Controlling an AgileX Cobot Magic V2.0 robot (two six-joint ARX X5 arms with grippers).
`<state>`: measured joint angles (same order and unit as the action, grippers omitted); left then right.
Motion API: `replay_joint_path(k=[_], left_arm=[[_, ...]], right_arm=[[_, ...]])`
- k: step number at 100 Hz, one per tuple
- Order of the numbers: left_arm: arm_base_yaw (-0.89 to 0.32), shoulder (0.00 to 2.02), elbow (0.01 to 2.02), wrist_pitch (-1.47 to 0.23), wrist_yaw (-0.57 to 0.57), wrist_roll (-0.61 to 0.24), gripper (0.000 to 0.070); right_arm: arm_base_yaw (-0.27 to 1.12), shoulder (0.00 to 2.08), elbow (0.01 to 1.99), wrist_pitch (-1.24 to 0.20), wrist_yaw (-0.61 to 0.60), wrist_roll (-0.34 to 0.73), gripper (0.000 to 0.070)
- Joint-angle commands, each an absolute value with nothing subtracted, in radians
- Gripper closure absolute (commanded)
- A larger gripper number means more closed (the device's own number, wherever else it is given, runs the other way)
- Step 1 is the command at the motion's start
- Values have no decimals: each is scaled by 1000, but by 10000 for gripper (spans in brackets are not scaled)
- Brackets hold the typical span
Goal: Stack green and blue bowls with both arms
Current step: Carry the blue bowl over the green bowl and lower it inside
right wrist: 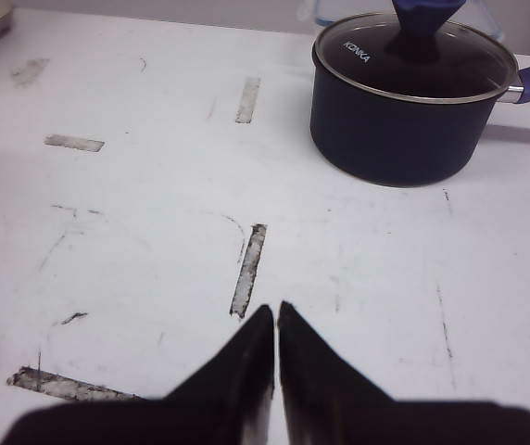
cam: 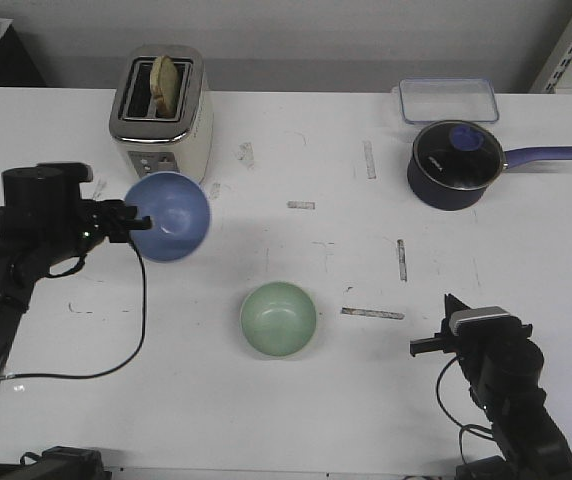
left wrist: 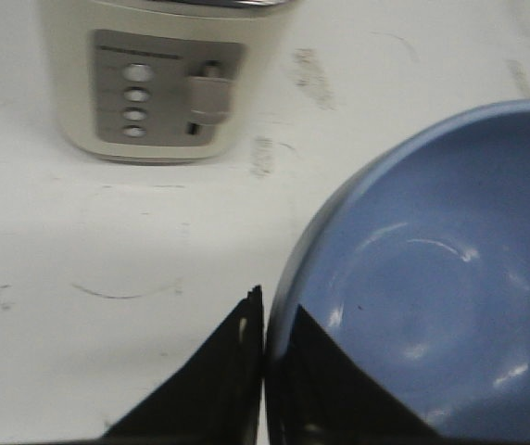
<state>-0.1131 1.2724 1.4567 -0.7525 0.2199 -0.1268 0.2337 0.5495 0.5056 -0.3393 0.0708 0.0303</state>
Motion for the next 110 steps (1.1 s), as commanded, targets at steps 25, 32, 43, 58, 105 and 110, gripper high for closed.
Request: replay_joint_path(k=[25,32,43,58,105,110], left_arm=[[-493,1342,1471,-868,233,-109,700],[-551,1376,1471,-874,233,-84,700],[-606,1438,1471,-870,232,-64,700],[-630,1535,1471,-852,189,-63,700],[-631,1682,1471,-836,178,-49,695],[-630,1682,1471,-837,178,-49,663]], right_arm=[[235,551,517,-337,67,25,700],[235,551,517,-337,68,25,700],[235,551,517,-337,68,25,700],[235,551,517,-340,68,25,700],[235,551,517,-346,67,25,700],[235,551,517,-346,68,25,700]])
